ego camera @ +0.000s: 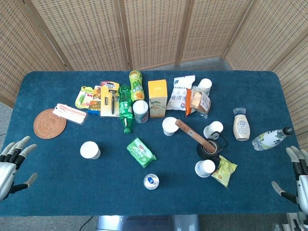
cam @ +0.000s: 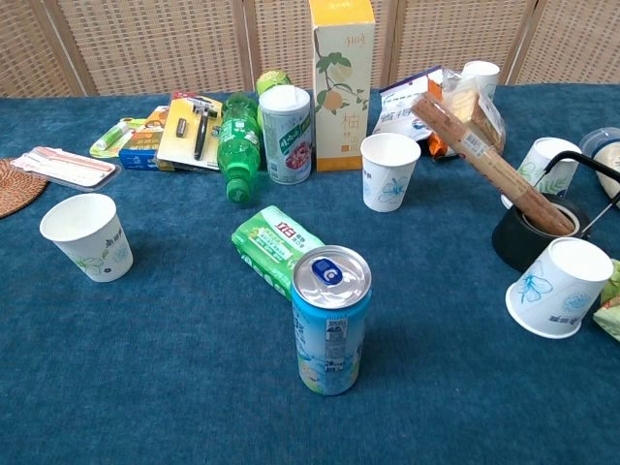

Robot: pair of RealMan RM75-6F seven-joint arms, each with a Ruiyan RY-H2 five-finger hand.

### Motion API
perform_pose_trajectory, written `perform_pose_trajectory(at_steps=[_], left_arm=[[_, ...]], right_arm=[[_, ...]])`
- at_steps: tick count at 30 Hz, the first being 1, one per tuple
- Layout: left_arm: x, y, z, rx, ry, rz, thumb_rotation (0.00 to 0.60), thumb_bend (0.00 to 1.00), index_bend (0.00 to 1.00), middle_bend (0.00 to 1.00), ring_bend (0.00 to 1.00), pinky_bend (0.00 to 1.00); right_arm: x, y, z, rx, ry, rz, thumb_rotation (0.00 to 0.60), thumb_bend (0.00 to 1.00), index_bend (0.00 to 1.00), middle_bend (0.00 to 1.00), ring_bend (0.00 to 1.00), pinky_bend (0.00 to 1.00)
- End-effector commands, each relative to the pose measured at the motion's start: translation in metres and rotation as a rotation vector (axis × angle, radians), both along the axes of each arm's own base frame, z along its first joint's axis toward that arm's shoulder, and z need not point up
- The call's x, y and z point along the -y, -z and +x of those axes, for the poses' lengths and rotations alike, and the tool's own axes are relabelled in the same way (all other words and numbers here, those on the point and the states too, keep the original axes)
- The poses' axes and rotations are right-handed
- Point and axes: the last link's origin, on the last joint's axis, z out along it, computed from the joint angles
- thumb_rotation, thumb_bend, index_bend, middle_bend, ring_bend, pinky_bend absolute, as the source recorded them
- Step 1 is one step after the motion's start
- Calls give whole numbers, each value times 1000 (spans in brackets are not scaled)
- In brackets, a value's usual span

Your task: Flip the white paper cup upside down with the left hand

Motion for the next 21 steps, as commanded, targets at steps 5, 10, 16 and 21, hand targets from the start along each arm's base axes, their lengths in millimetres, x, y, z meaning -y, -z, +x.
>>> perform_pose_trajectory(at_steps=[5,10,16,21], left_arm=[[-36,27,13,-93,3,-84,600,382,75,0,0,0],[-65,53,28,-128,17,-139,600,383,26,0,0,0],[-83,85,46,-150,33,-191,600,382,21,0,0,0],[-90,110,54,-179,11,-247,600,383,18,0,0,0]], right_arm=[[1,-1,0,5,1,2,600,210,0,0,0,16],[1,0,1,5,-4,4,600,208,0,0,0,16],[1,-1,0,8,-3,3,600,208,0,0,0,16],[1,-2,0,12,-4,3,600,209,0,0,0,16]])
